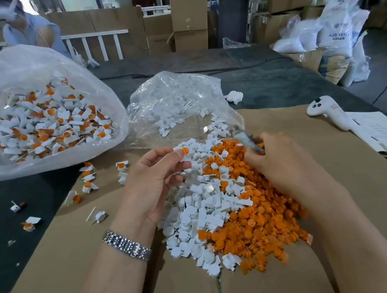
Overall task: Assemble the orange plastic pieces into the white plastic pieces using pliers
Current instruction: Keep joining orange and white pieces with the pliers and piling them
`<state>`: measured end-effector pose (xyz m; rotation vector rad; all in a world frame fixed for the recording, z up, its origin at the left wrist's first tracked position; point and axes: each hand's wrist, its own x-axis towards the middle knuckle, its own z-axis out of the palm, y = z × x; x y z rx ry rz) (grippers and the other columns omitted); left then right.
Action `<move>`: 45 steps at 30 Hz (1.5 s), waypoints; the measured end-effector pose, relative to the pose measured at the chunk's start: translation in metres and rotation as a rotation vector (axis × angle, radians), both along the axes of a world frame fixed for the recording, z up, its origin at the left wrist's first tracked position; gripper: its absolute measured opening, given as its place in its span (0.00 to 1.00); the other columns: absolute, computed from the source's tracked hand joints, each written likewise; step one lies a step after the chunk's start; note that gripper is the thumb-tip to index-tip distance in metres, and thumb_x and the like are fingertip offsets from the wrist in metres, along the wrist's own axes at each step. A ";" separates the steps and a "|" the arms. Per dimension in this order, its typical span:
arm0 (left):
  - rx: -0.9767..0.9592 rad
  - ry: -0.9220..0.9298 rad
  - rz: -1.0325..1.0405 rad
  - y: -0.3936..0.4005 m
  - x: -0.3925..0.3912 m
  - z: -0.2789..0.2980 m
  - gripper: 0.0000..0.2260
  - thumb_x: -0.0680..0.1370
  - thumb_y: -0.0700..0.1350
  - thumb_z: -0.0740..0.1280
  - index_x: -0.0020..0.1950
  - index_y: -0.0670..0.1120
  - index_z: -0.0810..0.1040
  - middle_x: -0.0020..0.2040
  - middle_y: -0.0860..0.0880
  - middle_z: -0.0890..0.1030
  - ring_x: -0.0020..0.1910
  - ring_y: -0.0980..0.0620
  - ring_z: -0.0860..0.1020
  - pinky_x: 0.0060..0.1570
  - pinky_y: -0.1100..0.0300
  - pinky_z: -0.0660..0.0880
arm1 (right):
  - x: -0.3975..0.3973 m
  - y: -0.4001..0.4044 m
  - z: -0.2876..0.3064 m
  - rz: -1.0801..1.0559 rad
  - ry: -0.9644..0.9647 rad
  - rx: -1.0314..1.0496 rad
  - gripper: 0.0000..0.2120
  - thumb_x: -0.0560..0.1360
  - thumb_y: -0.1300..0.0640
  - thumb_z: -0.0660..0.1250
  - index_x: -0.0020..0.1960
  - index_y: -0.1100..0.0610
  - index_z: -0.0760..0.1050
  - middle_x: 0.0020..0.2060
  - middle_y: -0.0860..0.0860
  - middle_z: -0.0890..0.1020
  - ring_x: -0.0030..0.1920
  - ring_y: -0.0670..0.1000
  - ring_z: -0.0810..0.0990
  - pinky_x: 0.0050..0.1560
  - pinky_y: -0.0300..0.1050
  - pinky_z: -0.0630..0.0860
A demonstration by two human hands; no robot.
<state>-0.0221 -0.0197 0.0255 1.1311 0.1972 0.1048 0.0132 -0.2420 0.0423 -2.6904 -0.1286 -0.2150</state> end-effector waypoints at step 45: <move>-0.066 -0.195 0.078 0.003 -0.003 0.002 0.09 0.67 0.38 0.76 0.45 0.39 0.82 0.41 0.43 0.86 0.38 0.49 0.85 0.40 0.64 0.81 | -0.041 0.059 0.042 0.379 0.320 0.142 0.18 0.83 0.47 0.61 0.46 0.60 0.77 0.42 0.60 0.84 0.39 0.58 0.82 0.43 0.58 0.79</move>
